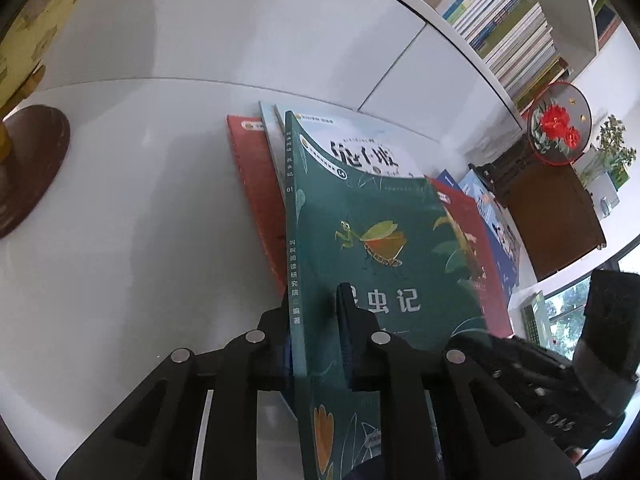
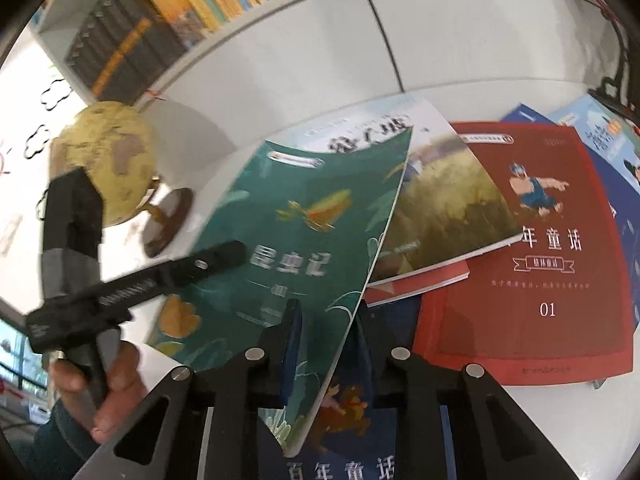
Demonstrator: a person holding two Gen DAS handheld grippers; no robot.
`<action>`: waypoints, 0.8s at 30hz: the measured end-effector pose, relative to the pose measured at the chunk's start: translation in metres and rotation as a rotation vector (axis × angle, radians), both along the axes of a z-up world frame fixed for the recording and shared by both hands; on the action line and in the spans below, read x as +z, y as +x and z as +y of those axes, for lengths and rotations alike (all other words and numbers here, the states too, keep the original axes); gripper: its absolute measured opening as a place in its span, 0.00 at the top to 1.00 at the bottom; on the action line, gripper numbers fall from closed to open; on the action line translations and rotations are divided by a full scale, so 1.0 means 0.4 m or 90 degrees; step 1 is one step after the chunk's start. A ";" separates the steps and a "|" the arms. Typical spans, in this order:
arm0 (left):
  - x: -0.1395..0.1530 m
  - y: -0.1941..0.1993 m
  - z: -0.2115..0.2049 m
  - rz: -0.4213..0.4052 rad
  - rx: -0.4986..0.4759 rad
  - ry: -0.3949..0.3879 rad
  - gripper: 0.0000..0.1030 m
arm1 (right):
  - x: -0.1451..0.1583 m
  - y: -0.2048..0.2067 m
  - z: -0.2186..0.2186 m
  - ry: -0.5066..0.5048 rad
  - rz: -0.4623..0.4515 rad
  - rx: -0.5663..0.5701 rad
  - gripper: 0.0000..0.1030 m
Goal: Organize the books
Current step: 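Carry the mantis-cover book with both tools toward the green stack by the cabinet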
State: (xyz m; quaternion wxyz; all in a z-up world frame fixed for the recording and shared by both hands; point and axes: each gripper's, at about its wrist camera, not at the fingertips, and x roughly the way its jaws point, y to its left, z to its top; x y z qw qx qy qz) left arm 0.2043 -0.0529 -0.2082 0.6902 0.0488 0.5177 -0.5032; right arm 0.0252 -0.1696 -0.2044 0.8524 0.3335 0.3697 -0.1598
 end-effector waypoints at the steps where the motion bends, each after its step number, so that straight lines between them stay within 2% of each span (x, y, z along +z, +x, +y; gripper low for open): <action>1: -0.003 -0.003 0.001 -0.004 0.001 0.002 0.86 | -0.007 -0.004 -0.010 0.015 -0.002 -0.003 0.76; 6: -0.008 0.003 0.011 0.009 0.010 -0.005 0.85 | -0.069 -0.022 -0.062 0.115 -0.011 -0.029 0.75; 8: -0.006 -0.006 0.003 -0.012 0.011 0.005 0.85 | -0.091 -0.035 -0.080 0.178 -0.042 -0.037 0.73; 9: -0.006 -0.004 0.004 -0.012 0.012 0.007 0.85 | -0.113 -0.050 -0.102 0.239 -0.073 -0.051 0.73; 11: -0.005 -0.002 0.002 -0.003 0.014 0.012 0.84 | -0.134 -0.067 -0.119 0.292 -0.104 -0.063 0.73; 12: -0.004 -0.005 -0.001 -0.003 0.012 0.016 0.84 | -0.133 -0.067 -0.119 0.284 -0.097 -0.062 0.74; 16: 0.005 -0.027 -0.012 -0.040 0.011 0.032 0.83 | -0.070 -0.024 -0.062 0.130 -0.009 -0.032 0.74; 20: 0.012 -0.037 -0.016 -0.058 0.014 0.036 0.83 | -0.030 -0.009 -0.031 0.053 0.006 -0.028 0.79; 24: 0.023 -0.066 -0.025 -0.094 0.001 0.038 0.84 | 0.008 0.010 0.014 -0.056 0.044 -0.011 0.81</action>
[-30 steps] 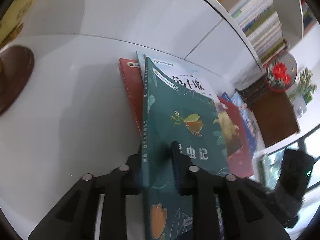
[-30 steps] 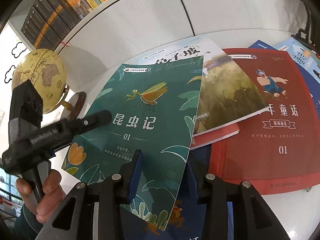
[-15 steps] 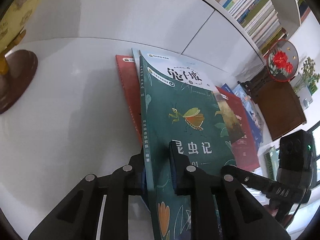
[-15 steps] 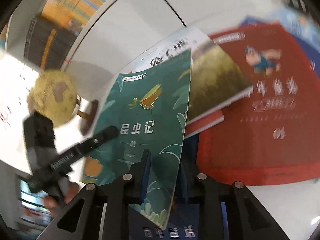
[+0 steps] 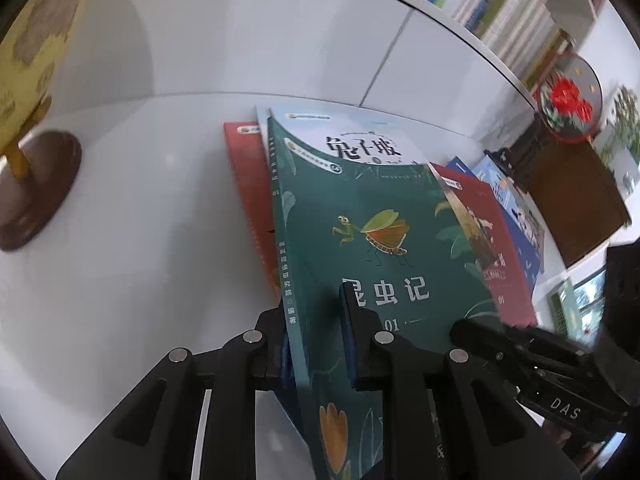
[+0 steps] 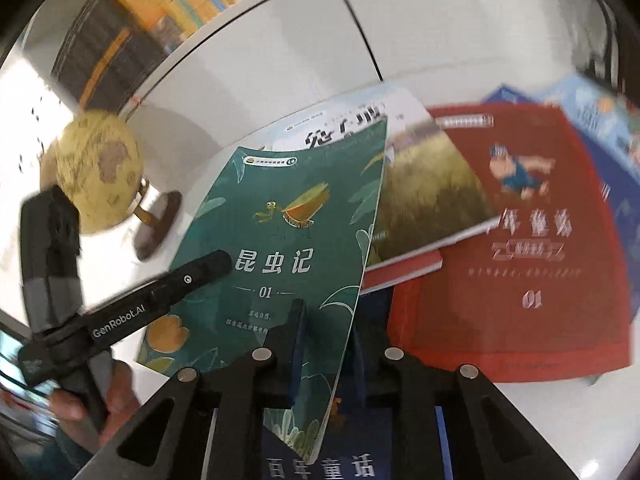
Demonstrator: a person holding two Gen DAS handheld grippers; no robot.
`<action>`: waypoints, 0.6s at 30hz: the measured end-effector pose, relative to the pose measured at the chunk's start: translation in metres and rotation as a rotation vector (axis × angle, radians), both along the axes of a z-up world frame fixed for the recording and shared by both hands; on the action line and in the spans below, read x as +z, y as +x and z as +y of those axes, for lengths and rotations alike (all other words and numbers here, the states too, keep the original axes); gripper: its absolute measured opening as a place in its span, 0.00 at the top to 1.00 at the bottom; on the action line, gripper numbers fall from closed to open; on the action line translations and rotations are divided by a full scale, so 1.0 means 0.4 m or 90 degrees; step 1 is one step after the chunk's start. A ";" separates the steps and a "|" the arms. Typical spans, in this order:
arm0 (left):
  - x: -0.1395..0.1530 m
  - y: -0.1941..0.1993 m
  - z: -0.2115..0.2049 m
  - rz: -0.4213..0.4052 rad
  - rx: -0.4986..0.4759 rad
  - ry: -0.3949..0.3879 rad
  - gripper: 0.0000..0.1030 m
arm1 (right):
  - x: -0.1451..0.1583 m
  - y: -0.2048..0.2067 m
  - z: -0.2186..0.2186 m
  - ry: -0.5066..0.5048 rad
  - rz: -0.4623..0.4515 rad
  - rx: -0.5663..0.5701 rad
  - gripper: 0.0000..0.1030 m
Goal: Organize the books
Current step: 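Carry the mantis-cover book with both tools toward the green stack by the cabinet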
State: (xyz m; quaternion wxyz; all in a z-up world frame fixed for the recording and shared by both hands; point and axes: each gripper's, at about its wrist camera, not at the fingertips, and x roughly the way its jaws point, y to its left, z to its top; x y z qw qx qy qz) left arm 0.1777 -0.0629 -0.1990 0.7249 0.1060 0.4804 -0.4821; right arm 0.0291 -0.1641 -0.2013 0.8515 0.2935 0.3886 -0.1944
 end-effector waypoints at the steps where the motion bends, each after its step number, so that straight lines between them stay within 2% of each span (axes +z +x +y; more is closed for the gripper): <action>1: 0.006 -0.013 -0.001 -0.019 -0.005 0.002 0.84 | 0.010 0.005 0.012 -0.026 0.007 0.008 0.81; 5: 0.021 -0.040 -0.006 -0.052 -0.006 0.002 0.84 | 0.036 -0.002 0.039 -0.102 0.028 0.031 0.81; 10: 0.046 -0.062 -0.012 -0.066 -0.007 -0.008 0.85 | 0.043 -0.037 0.025 -0.090 0.011 0.034 0.81; 18: 0.061 -0.117 -0.030 -0.065 -0.023 -0.016 0.85 | 0.069 -0.080 0.041 -0.134 0.017 0.037 0.82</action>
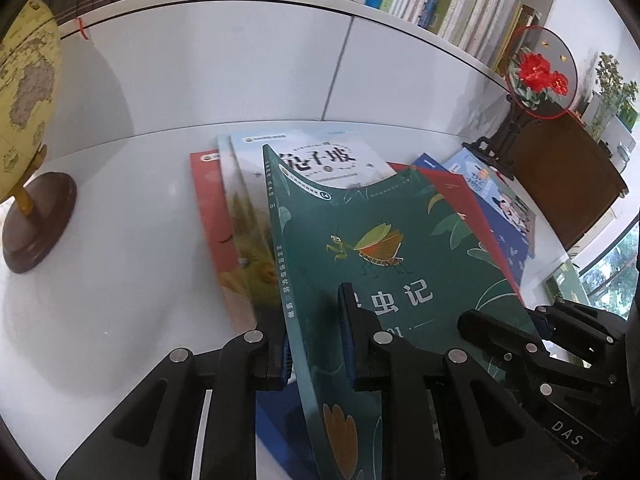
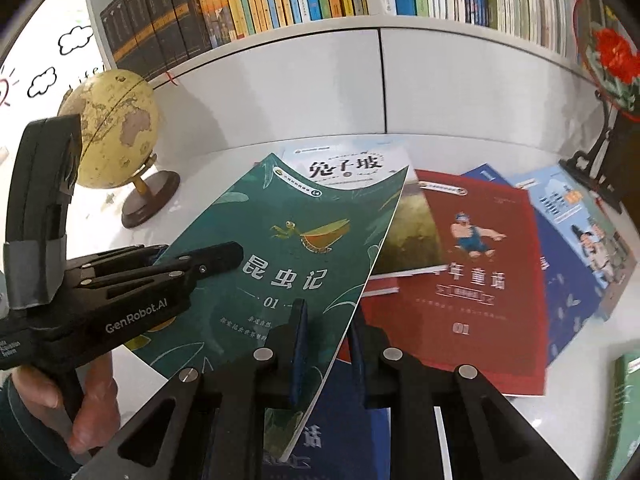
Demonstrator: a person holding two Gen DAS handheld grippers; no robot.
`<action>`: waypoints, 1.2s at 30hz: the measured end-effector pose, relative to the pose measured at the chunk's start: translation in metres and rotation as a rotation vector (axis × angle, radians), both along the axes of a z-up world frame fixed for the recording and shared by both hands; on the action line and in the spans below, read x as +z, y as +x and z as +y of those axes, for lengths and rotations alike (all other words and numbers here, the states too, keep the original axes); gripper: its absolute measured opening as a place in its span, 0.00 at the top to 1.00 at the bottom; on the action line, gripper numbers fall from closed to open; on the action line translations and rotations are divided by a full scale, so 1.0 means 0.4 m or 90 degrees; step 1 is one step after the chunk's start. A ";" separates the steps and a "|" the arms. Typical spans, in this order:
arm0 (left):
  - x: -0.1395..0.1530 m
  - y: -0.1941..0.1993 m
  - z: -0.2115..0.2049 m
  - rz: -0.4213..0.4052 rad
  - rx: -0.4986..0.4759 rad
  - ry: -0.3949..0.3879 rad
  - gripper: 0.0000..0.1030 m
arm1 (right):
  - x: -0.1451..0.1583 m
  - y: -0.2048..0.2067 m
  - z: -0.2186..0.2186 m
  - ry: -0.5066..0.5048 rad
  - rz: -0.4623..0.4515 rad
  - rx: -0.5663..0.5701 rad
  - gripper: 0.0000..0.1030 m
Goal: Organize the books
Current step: 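Carry the mantis-cover book with both tools toward the green stack by the cabinet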
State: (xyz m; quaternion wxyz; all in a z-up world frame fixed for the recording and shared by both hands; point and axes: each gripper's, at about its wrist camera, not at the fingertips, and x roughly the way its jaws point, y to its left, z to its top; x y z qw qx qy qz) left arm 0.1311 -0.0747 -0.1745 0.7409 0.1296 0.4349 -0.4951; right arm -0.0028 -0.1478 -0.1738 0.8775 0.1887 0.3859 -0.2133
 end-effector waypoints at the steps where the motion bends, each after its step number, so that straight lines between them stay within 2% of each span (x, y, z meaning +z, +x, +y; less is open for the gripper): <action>1: 0.001 -0.006 -0.002 -0.002 -0.001 0.000 0.85 | 0.001 -0.008 0.001 -0.004 0.003 0.001 0.81; 26: 0.047 -0.127 -0.052 -0.023 -0.029 -0.011 0.85 | 0.042 -0.155 -0.018 -0.027 -0.013 -0.017 0.82; 36: 0.080 -0.221 -0.100 -0.030 -0.055 -0.025 0.85 | 0.076 -0.267 -0.052 -0.040 -0.024 -0.042 0.81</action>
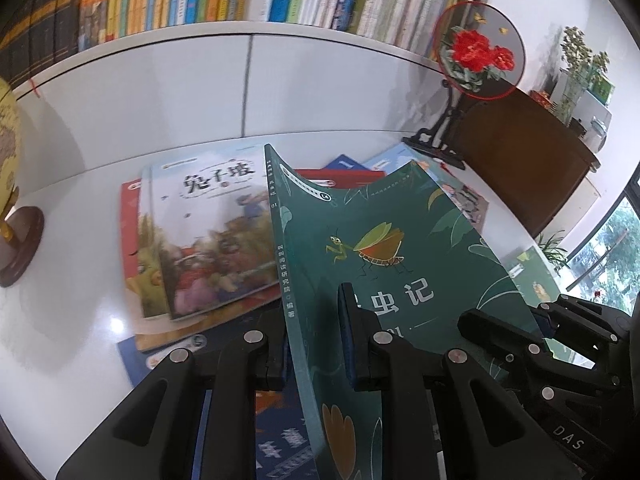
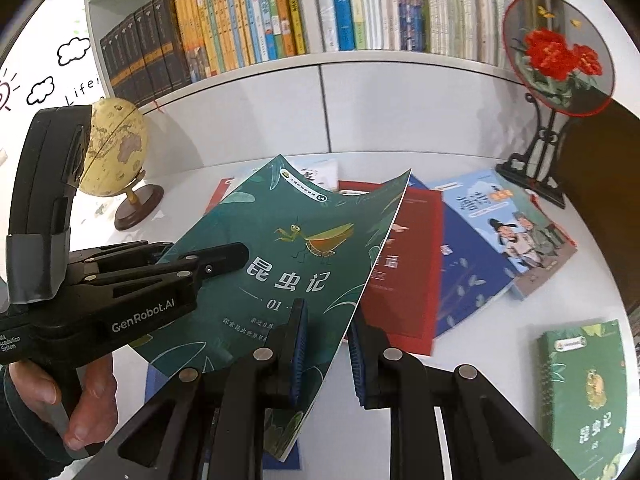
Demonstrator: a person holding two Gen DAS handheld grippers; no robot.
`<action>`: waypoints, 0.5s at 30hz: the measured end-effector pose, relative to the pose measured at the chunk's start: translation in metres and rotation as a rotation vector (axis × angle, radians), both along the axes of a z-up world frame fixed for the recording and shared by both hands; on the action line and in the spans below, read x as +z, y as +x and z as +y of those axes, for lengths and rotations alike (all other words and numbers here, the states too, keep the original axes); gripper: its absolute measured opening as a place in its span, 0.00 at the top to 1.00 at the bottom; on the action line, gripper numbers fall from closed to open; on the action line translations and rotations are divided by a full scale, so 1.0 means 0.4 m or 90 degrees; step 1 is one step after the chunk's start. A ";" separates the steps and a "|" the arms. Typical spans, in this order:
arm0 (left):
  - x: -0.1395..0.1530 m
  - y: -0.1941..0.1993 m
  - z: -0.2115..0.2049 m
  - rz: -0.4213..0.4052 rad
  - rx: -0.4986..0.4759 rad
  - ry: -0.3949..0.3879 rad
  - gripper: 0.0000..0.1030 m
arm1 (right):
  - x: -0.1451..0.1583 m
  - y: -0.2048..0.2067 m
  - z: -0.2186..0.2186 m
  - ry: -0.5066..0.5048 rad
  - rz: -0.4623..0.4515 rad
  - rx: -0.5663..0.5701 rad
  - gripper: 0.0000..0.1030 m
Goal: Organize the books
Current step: 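Carry the mantis-cover book with both tools toward the green stack by the cabinet, then lay the mantis-cover book onto the green stack and open both tools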
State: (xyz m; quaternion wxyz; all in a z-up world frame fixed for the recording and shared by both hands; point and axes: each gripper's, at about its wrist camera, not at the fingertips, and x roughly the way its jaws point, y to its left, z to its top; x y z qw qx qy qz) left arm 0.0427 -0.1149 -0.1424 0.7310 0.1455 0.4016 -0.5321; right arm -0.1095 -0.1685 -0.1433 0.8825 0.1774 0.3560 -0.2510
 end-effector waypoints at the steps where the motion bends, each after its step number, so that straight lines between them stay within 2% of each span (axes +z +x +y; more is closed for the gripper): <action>1: 0.003 -0.011 -0.006 0.000 -0.003 -0.001 0.85 | 0.004 -0.011 -0.003 -0.001 -0.001 -0.002 0.81; 15: 0.052 -0.218 -0.093 -0.006 -0.040 -0.027 0.85 | 0.053 -0.239 -0.072 -0.023 -0.003 -0.039 0.81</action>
